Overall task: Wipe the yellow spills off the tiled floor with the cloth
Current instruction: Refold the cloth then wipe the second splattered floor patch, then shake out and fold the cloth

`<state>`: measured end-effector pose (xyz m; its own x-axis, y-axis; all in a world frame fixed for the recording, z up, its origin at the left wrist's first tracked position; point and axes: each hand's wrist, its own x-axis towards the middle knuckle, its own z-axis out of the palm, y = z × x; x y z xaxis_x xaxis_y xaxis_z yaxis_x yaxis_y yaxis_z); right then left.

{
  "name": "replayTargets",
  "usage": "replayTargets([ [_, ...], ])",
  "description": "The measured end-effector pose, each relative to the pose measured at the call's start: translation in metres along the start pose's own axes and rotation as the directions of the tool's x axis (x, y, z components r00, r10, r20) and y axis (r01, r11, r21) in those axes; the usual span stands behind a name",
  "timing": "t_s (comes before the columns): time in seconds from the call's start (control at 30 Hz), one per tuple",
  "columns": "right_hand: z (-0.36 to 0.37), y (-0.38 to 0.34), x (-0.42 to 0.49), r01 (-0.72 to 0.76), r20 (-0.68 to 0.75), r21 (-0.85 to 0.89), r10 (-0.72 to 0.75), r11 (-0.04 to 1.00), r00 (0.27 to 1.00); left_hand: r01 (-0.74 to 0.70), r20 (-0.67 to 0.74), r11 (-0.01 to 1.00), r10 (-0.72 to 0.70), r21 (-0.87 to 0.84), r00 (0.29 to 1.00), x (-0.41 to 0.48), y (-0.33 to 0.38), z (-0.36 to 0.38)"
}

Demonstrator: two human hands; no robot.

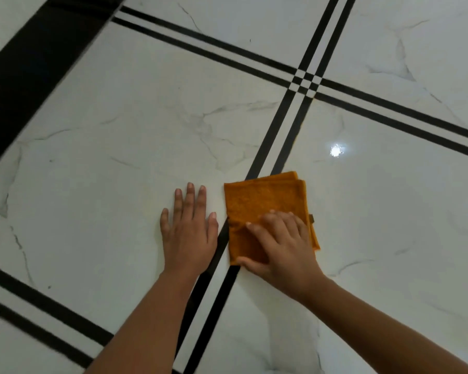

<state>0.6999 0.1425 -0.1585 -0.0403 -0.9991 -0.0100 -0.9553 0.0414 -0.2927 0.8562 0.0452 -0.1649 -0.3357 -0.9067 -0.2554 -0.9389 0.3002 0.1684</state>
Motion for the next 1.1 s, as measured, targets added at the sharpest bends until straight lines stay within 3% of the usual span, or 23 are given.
replayTargets([
  [0.1,-0.004,-0.014,-0.010,-0.011,0.055,-0.004,0.011,1.000,0.998,0.026,0.035,0.999,-0.025,-0.025,0.999,-0.008,-0.002,-0.003],
  [0.2,-0.006,-0.021,-0.001,-0.049,-0.006,-0.015,0.049,0.999,0.999,0.038,0.088,0.998,-0.034,-0.042,0.996,-0.017,-0.001,-0.009],
  [0.27,-0.015,-0.027,0.008,-0.101,0.078,-0.027,0.102,0.995,0.992,0.049,0.120,0.996,-0.041,-0.070,0.992,-0.024,0.003,-0.019],
  [0.33,-0.027,-0.028,0.012,-0.228,0.221,0.070,0.208,0.971,0.953,0.083,0.150,0.989,-0.065,-0.121,0.987,-0.036,0.010,-0.033],
  [0.4,-0.056,-0.031,0.016,-0.413,0.252,0.271,0.350,0.869,0.902,0.114,0.168,0.976,-0.083,-0.185,0.982,-0.048,0.022,-0.057],
  [0.53,-0.155,-0.035,0.016,-0.600,0.219,0.499,0.578,0.625,0.786,0.156,0.190,0.943,-0.103,-0.294,0.976,-0.080,0.057,-0.131],
  [0.77,-0.372,-0.069,-0.026,-0.685,0.387,0.590,0.596,0.427,0.704,0.131,0.191,0.922,-0.064,-0.365,0.979,-0.150,0.128,-0.319],
  [1.1,-0.633,-0.094,-0.102,-0.666,0.404,0.737,0.712,0.119,0.574,0.129,0.204,0.872,-0.034,-0.473,0.978,-0.250,0.261,-0.534],
])
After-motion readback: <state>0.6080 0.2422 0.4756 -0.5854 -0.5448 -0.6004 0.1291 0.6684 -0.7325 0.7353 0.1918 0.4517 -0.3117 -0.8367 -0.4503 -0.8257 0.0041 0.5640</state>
